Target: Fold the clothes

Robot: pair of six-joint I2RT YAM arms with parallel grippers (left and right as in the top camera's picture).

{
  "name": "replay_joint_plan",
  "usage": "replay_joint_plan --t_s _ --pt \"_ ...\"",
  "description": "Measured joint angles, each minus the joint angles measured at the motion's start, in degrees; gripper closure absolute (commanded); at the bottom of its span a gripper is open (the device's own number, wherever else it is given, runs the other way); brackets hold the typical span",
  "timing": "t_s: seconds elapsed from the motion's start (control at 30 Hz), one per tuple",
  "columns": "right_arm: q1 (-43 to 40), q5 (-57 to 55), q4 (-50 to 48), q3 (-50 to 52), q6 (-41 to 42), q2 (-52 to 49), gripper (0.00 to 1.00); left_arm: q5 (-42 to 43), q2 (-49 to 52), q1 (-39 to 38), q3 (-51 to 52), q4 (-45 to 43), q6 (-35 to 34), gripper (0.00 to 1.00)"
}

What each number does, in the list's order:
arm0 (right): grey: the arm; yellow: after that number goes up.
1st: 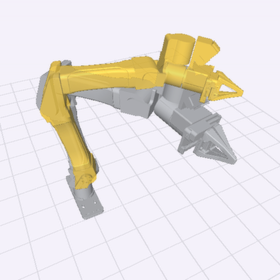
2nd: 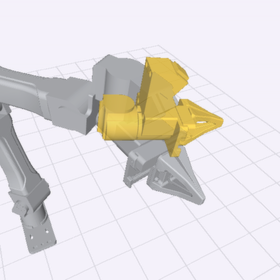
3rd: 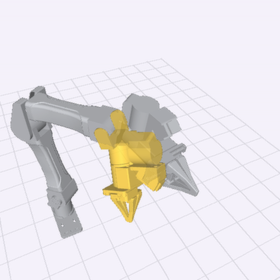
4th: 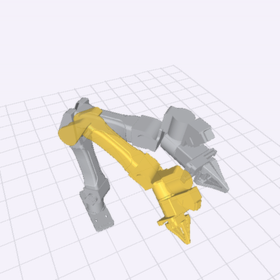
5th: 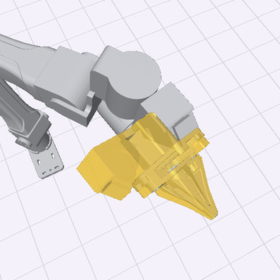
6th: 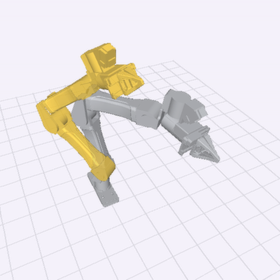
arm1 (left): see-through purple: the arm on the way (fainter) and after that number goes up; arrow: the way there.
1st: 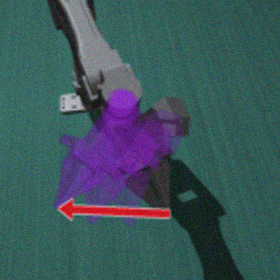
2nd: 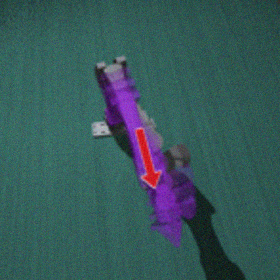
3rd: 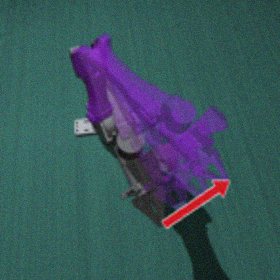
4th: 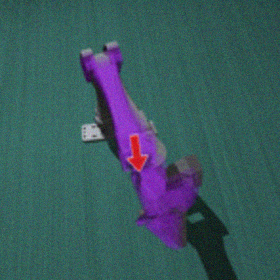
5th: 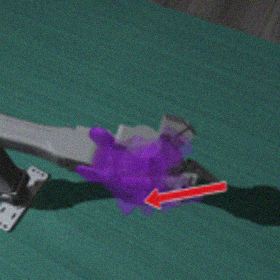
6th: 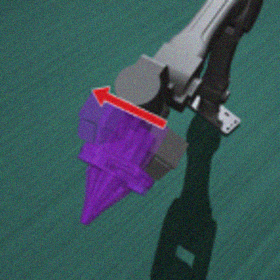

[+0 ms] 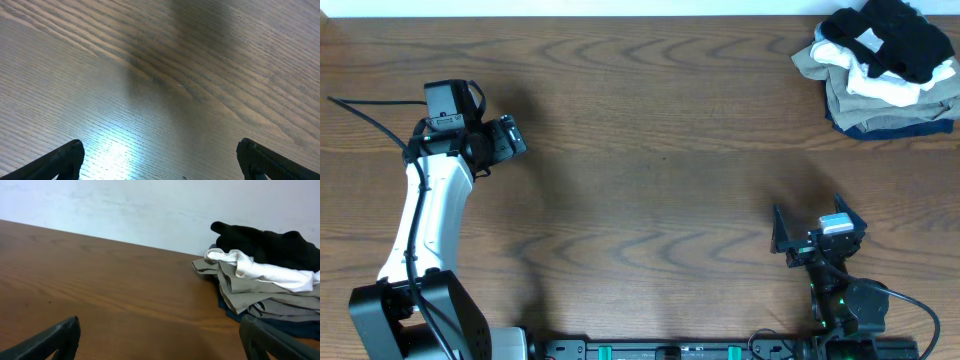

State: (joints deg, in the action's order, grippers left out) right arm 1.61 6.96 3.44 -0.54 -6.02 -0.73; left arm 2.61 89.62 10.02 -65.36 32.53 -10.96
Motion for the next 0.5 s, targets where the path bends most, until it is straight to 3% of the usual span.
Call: replay_joint_plan --t_s 0.5 --pt "0.0 0.0 0.0 0.0 0.0 0.0 0.01 0.0 -0.6 0.0 0.3 0.0 0.0 0.02"
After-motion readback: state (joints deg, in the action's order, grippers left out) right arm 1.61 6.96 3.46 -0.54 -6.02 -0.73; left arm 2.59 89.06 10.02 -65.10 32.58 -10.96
